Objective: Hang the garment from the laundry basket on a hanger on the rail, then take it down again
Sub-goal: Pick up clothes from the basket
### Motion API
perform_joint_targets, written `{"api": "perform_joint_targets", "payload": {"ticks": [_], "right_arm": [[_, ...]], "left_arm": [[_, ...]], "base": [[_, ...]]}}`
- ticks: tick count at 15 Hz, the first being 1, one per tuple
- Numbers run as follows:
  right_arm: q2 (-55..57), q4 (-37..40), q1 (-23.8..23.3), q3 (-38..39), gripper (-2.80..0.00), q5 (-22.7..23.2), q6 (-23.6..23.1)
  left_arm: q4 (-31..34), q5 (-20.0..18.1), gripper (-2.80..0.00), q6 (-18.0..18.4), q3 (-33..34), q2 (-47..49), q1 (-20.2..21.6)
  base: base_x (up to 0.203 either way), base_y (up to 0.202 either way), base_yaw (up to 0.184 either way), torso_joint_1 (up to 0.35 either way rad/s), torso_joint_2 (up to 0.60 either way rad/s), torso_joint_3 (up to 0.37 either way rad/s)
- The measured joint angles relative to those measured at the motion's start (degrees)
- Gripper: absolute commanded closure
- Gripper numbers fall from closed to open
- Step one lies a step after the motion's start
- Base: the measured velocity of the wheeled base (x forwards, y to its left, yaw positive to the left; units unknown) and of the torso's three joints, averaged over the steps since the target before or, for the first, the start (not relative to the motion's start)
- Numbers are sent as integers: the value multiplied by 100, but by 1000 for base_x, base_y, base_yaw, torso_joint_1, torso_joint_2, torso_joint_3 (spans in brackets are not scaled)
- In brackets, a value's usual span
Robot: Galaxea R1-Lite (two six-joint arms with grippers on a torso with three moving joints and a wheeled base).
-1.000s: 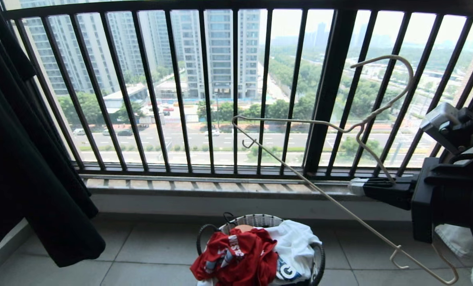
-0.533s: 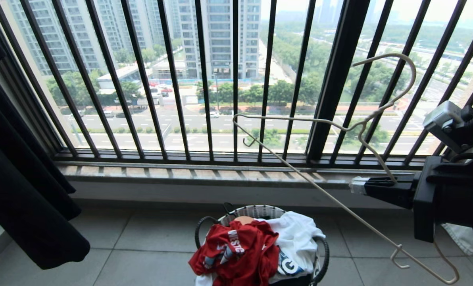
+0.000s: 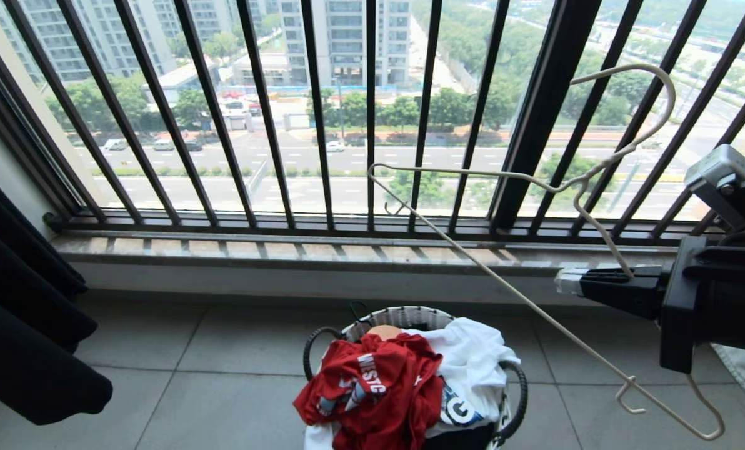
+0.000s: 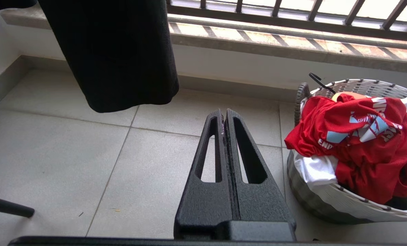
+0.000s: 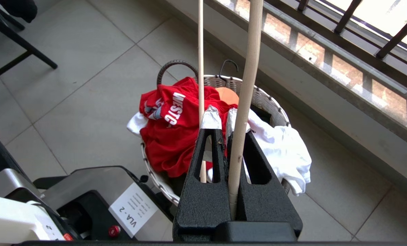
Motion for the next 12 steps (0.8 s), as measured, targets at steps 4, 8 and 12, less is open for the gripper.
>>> {"api": "perform_joint_targets", "payload": {"ticks": [4,8,12], "right_arm": [[-61,-90,-4,2,0,-7,15],[-122,-95,-11,-4,0,-7,17],[-165,-92,-9,-9,0,-7,18]], "left_arm": [[3,0,0,0,0,0,0],[4,0,0,0,0,0,0],[6,0,0,2,0,0,0]], "base": [[0,0,0,4,1,-196],[0,0,0,4,2,-197],[0,0,0,1,5,-198]]}}
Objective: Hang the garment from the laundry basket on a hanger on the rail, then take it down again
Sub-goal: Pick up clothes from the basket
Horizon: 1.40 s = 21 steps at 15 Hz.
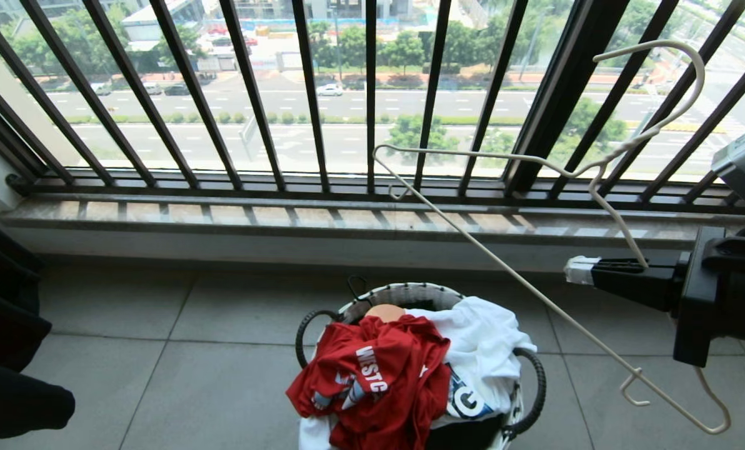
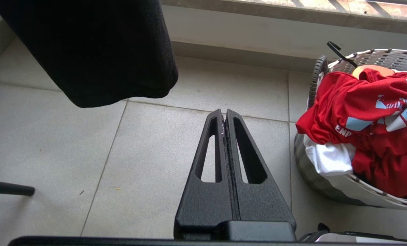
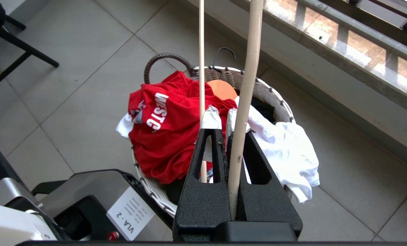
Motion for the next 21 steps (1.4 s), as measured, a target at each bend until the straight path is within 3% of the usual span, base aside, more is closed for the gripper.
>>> {"api": "perform_joint_targets", "payload": {"ticks": [6,21], "right_arm": [[-106,-24,-2,-6,0,-11,-5],[-145,-13,-17,5,0,-144,-16]], "left_arm": [[-6,0,0,-5,0,0,0],[-6,4,0,-13,0,0,0]], "base": [[0,0,0,3,4,-163],[0,0,0,0,0,-2]]}}
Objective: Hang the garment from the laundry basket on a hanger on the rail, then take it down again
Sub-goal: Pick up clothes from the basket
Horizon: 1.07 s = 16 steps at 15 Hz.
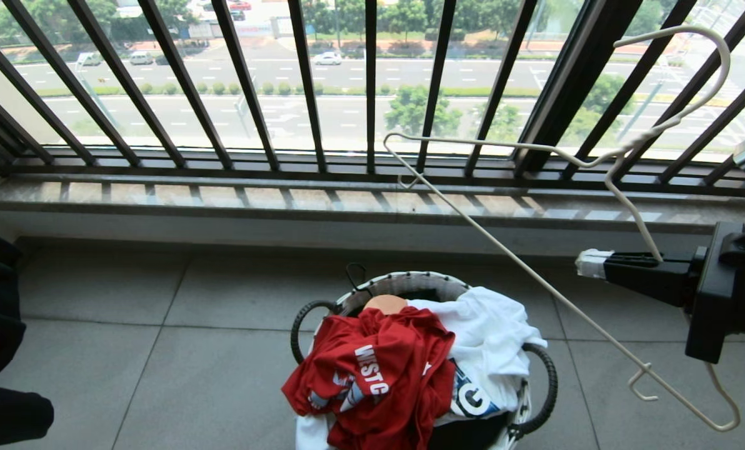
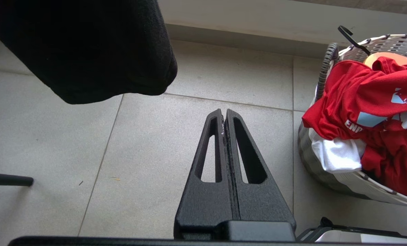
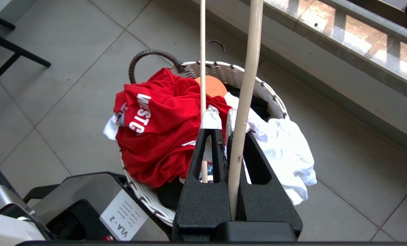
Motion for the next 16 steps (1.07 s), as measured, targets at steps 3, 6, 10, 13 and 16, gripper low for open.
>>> {"api": "perform_joint_targets", "payload": {"ticks": [3,6,10,13,16], "right_arm": [[4,2,-7,-13,0,-16,-5],[-13,5,-171,-79,0,-44,0],[-65,15,-241,-101,0,-9,-9],[-88,18,-250,-97,0,-3,-9],[-95,23,-241,-55,0,24,-24]], "left_arm": [[4,3,0,6,0,0,0],[54,-6,0,-22,-128,5,0],[243,-278,0,-30,-1129,650,-5],[294,-959,0,-28,-1932,1918,-5],[328,-1778,0,-16,-2863,3503,-158]], "base": [[0,0,0,0,0,0],[0,0,0,0,0,0],[0,0,0,0,0,0],[0,0,0,0,0,0],[0,0,0,0,0,0]]}}
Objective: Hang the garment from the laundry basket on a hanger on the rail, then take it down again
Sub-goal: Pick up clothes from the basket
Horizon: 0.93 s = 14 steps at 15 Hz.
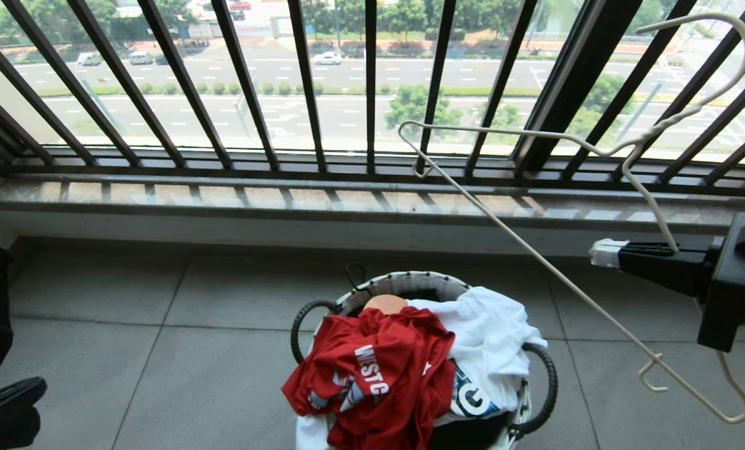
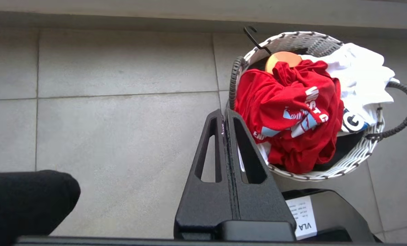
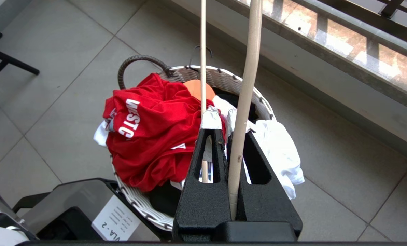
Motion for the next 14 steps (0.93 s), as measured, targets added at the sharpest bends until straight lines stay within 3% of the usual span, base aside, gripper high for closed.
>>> {"api": "perform_joint_targets", "payload": {"ticks": [1,3,7,9,13,14], "right_arm": [[2,-4,5,5,0,0,-2],[18,-15,2,-5,0,-21,11],[29,-28,-82,-100,0,-55,28],[17,-31,-191,-135,0,-57,30],[24,-31,-369,-184,0,-57,27],[40,-35,-391,-190,0,-57,27]], "left_arm": [[9,-148,0,0,-261,481,-235],[12,-215,0,-7,-802,1424,-1147],[-40,402,0,-19,-1721,3267,-2902],[-44,594,0,-22,-2161,4165,-3430],[-312,726,0,-203,-2707,5506,-3950],[-428,741,-280,-347,-2702,5663,-4042]], "base": [[0,0,0,0,0,0],[0,0,0,0,0,0],[0,0,0,0,0,0],[0,0,0,0,0,0],[0,0,0,0,0,0],[0,0,0,0,0,0]]}}
